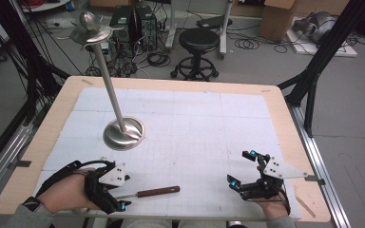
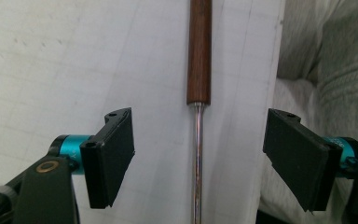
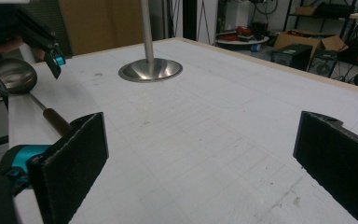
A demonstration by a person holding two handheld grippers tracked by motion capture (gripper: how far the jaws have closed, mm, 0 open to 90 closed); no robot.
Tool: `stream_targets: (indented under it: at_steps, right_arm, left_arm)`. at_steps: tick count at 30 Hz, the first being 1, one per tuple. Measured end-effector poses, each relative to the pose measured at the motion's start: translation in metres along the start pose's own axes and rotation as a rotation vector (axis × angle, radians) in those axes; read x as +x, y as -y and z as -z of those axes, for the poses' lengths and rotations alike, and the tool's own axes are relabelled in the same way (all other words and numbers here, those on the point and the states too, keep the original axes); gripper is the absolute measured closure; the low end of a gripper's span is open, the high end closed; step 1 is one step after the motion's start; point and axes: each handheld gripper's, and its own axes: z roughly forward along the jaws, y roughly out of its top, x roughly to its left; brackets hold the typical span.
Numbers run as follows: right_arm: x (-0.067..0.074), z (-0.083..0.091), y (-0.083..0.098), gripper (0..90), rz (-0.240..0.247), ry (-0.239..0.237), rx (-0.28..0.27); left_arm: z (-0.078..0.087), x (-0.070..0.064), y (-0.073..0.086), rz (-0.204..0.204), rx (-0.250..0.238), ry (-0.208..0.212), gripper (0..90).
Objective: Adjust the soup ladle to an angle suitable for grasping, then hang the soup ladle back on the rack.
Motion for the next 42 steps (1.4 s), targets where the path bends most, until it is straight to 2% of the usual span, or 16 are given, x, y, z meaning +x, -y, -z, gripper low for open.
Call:
stream_targets:
  at_steps: [3, 12, 19, 22, 23, 28, 31, 36, 42]
  right_arm:
    - [0.0, 0.0, 0.0, 1.8, 0.001, 0.001, 0.001]
    - [0.0, -0.001, 0.001, 1.8, -0.005, -0.004, 0.008]
    - [-0.001, -0.001, 0.0, 1.8, -0.002, -0.002, -0.006]
    - [0.001, -0.003, 0.0, 1.8, -0.008, -0.008, 0.009]
    - [0.001, -0.004, 0.0, 1.8, 0.006, -0.013, 0.014]
    - [0.0, -0.005, 0.0, 1.8, 0.004, -0.016, 0.012]
    - [-0.001, -0.005, 0.001, 1.8, 0.0, -0.01, 0.012]
    - [0.0, -0.006, -0.001, 1.8, 0.001, -0.016, 0.012]
    - [0.0, -0.006, 0.0, 1.8, -0.003, -0.02, 0.017]
  left_arm:
    - [-0.003, 0.0, 0.003, -0.006, 0.044, -0.015, 26.7]
    - [-0.014, 0.003, 0.009, 0.008, 0.1, -0.006, 30.1]
    - [-0.018, 0.005, 0.008, 0.011, 0.12, -0.007, 30.2]
    - [-0.019, 0.004, 0.009, 0.002, 0.13, -0.009, 30.3]
    - [-0.019, 0.004, 0.009, 0.002, 0.13, -0.012, 30.3]
    - [-0.023, 0.005, 0.009, 0.011, 0.138, -0.014, 31.2]
    - [-0.026, 0.005, 0.008, 0.015, 0.162, -0.015, 32.9]
    - [-0.026, 0.005, 0.007, 0.033, 0.175, -0.002, 37.0]
    - [-0.027, 0.005, 0.002, 0.027, 0.206, 0.014, 42.1]
